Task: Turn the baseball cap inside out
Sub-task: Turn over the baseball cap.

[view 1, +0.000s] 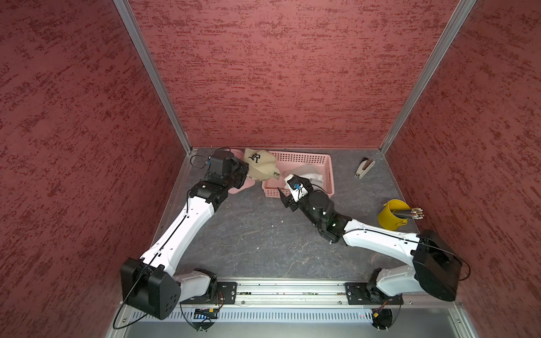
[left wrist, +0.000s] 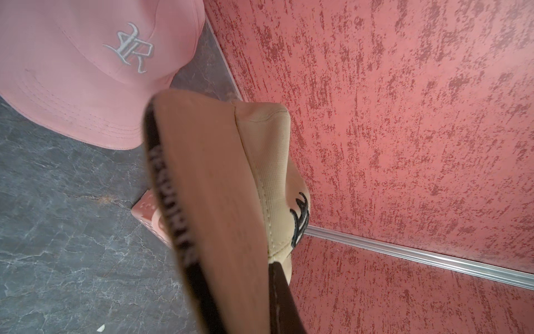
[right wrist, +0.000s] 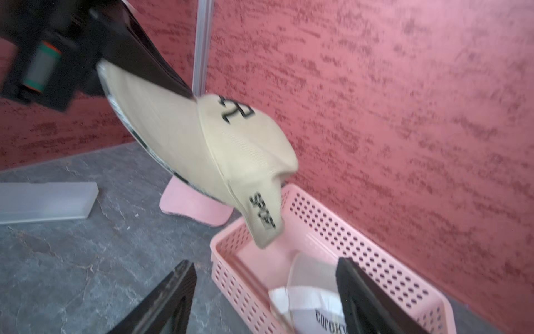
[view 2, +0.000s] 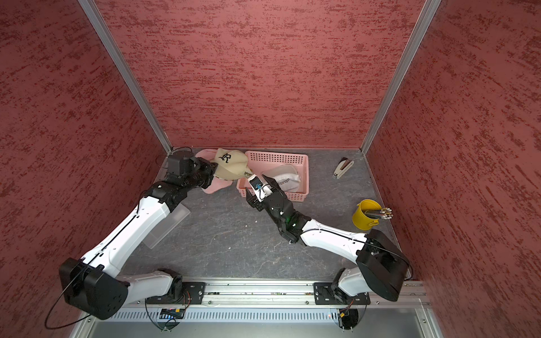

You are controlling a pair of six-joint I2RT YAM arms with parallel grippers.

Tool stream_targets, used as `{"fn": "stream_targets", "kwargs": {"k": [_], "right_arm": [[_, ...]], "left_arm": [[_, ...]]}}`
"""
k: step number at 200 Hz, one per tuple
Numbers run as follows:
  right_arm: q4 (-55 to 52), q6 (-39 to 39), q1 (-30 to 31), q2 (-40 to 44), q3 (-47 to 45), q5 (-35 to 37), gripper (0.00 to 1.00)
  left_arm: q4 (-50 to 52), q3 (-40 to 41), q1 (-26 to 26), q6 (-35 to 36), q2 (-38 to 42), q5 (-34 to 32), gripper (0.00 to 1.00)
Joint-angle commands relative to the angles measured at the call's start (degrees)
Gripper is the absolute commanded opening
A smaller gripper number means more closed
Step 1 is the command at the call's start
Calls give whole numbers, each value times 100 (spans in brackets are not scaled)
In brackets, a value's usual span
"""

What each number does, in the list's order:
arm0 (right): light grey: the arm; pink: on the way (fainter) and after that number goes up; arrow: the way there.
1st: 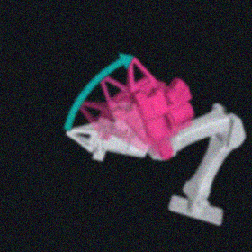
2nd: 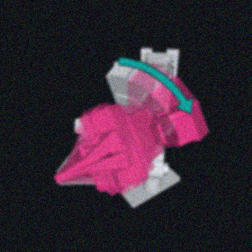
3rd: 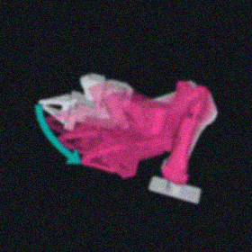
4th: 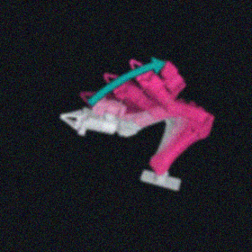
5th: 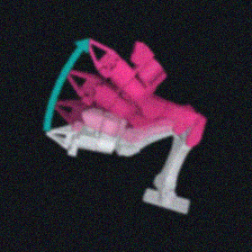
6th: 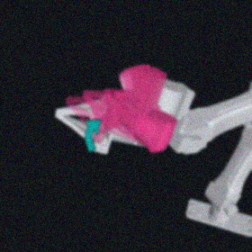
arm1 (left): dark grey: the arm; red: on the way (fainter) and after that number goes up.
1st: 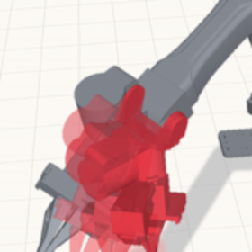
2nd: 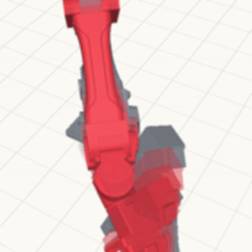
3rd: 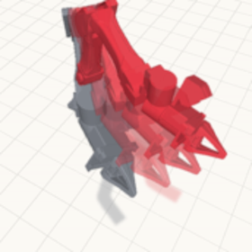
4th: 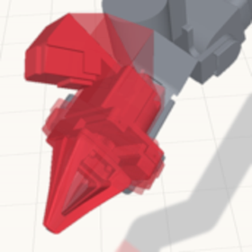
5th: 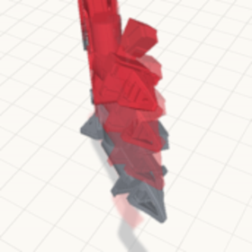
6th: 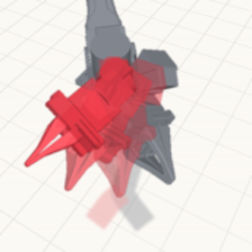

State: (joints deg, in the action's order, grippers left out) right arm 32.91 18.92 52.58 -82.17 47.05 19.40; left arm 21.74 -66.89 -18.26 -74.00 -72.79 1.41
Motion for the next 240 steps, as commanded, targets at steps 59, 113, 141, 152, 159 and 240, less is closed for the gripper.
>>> {"fn": "stream_targets", "kwargs": {"k": [59,113,141,152,159,240], "right_arm": [[749,1613,147,-1206,1303,29,81],[258,1477,5,-1383,1714,-277,20],[-25,1242,-156,-1175,1549,-410,0],[-92,1137,-225,-1035,1424,-427,0],[-144,1054,-278,-931,1354,-428,0],[-1437,14,-1410,110,1323,-1697,0]], "left_arm": [[228,-598,-325,102,-191,43,0],[373,-439,-671,253,-175,48,0],[93,-200,-676,538,-79,120,7],[-99,-102,-679,780,-67,327,20],[-162,-79,-679,981,-76,455,34],[1561,-1593,22,5394,155,1123,65]]}}
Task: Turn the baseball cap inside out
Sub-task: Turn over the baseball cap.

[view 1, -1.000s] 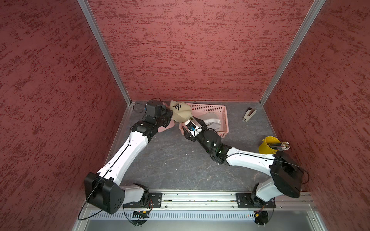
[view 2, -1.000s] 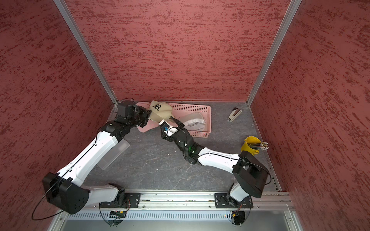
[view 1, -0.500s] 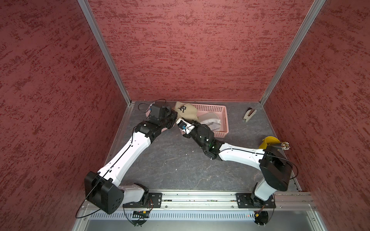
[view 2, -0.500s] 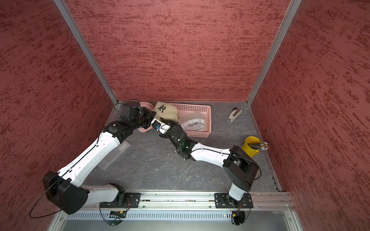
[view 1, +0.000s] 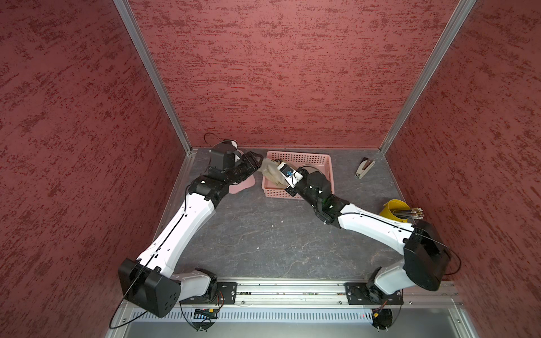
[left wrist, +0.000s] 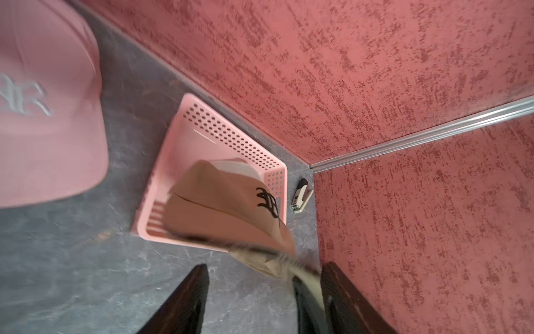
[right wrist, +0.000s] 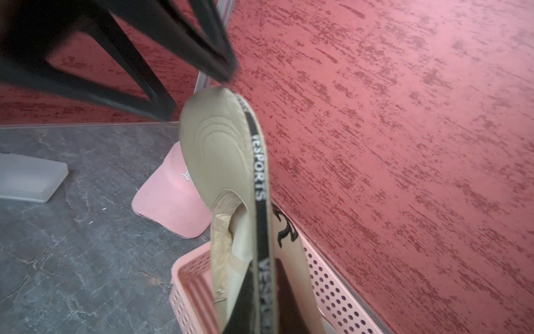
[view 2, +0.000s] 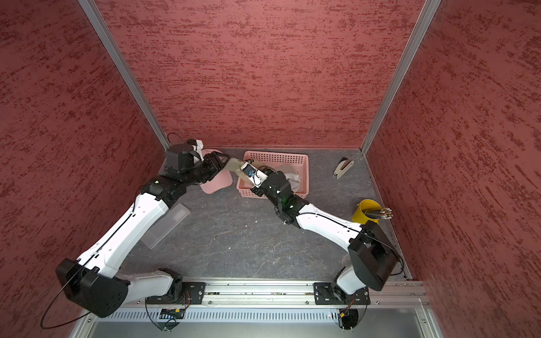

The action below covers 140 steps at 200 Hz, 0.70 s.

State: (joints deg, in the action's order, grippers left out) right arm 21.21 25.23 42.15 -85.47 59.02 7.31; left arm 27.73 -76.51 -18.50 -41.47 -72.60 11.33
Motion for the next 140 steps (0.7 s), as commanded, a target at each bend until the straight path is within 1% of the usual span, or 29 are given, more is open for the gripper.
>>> {"fn": "stream_targets", "kwargs": {"k": [1,14,21,28,38,46,57,67,86,109,122,140], "right_arm": [[-289,-639,-384,446,135,-504,0],[-711,-826,-551,509,334,-835,0],[-1010,-889,-621,521,481,-1066,0],[-1339,-956,-691,502,678,-1322,0],[-1871,-1015,-762,458,965,-1697,0],[-2173,-1059,-793,420,1170,-1852,0],[-2458,-1142,-840,391,1362,-2015,0],[-2618,-1216,-893,404,1467,-2185,0],[-2877,-1264,-943,448,1595,-2529,0],[-3165,-1227,-961,485,1708,-3060,0],[-3143,-1229,-955,529,1668,-3158,0],[-3077,-1256,-955,549,1624,-3202,0]], "left_arm": [[989,-652,43,2213,129,123,65],[1002,-705,3,3106,173,82,65],[817,-596,-77,3689,251,271,65],[682,-488,-217,4332,325,423,65],[462,-269,-462,5232,440,395,66],[347,-133,-652,5929,489,308,69],[222,-54,-710,6430,440,204,72],[353,-224,-624,6671,286,298,72],[378,-375,-443,6875,85,510,72],[414,-478,-435,7137,-20,460,73],[413,-503,-435,7206,-20,395,73],[466,-490,-426,7238,-18,576,73]]}}
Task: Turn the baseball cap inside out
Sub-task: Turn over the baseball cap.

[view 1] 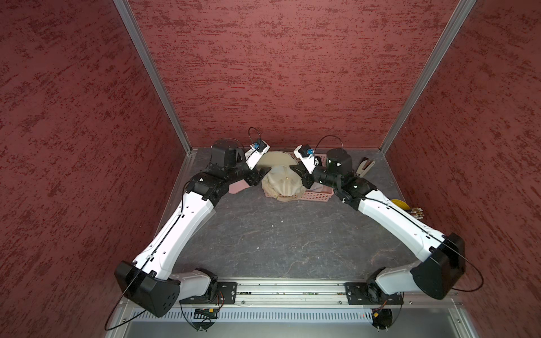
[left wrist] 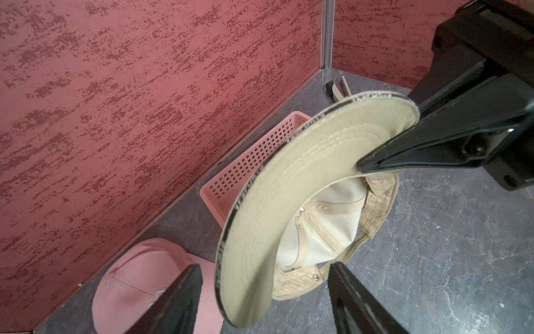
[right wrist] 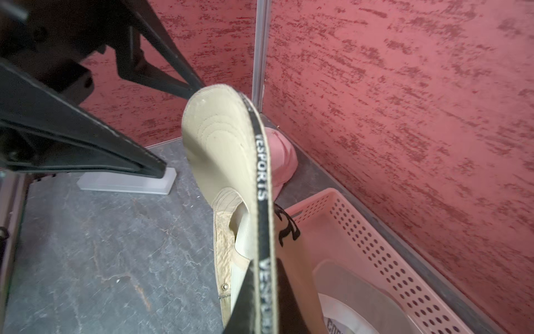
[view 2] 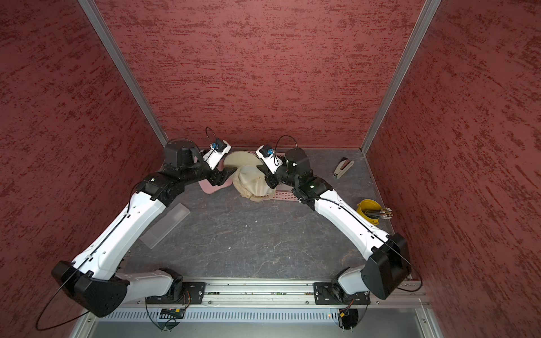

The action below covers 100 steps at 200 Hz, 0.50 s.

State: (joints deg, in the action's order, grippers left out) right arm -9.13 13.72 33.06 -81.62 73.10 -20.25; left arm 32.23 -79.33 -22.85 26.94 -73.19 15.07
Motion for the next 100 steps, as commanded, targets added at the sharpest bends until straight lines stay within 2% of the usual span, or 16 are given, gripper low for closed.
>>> {"fn": "stream_targets", "kwargs": {"k": [1,24,38,71,100], "right_arm": [[-40,-105,-45,164,215,-450,0],[110,-193,-50,164,166,-748,0],[276,-286,-55,148,134,-875,0],[518,-510,-56,51,169,-1241,0],[685,-579,-56,24,105,-1316,0]], "left_arm": [[18,-207,9,398,41,205,73],[159,-223,-9,444,-8,418,71],[341,-282,-53,464,-73,626,65],[568,-356,-210,559,-240,510,52],[698,-381,-211,542,-241,748,35]]}}
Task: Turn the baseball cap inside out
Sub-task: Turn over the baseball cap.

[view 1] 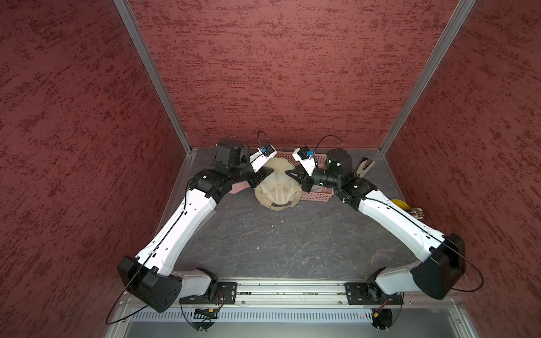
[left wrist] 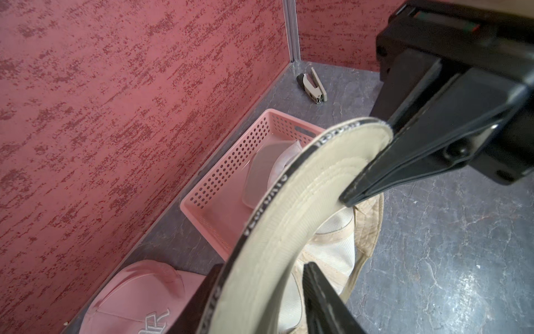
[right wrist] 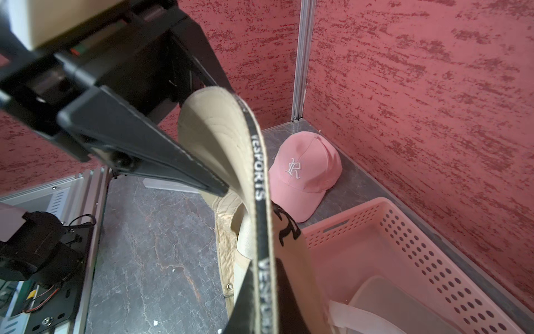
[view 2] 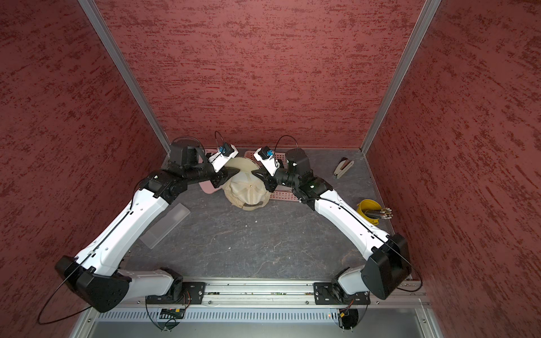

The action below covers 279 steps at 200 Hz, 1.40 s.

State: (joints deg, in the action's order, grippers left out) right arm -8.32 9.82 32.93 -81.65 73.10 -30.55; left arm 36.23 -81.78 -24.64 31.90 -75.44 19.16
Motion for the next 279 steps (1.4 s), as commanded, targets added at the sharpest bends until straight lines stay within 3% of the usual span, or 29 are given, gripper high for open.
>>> {"fn": "stream_targets", "kwargs": {"k": [1,17,22,51,76,110,140,169,191,232,260,279], "right_arm": [[608,-195,-42,26,102,-277,0],[696,-256,-64,1,74,-190,0],[746,-292,-78,-9,60,-166,0],[1029,-612,-102,-122,11,-62,0],[1072,-710,-138,-40,-209,752,53],[1456,-986,-467,533,-1016,1656,65],[1998,-1050,-480,835,-1803,1662,62],[2682,-1440,-390,727,-2189,921,29],[3248,-1540,-80,408,-2204,881,16],[4266,-1955,18,-740,-1795,992,14],[3736,-2006,149,-1732,-938,856,13],[3362,-1943,247,-2131,-623,1180,22]], "left_arm": [[298,-137,-32,41,-15,354,35],[387,-145,-49,-11,13,625,16],[433,-154,-66,-20,18,655,0],[9,131,-155,-447,196,392,0],[-603,402,-112,-1015,407,121,0],[-1001,438,-41,-1961,520,-631,0],[-1578,592,-49,-2861,622,-1053,0],[-2012,598,-181,-3776,597,-1410,0],[-2057,435,-440,-3991,492,-1420,0],[-1973,145,-844,-4355,350,-1163,0],[-2334,267,-871,-4594,489,-1535,0],[-2436,245,-814,-4732,504,-1400,0]]}}
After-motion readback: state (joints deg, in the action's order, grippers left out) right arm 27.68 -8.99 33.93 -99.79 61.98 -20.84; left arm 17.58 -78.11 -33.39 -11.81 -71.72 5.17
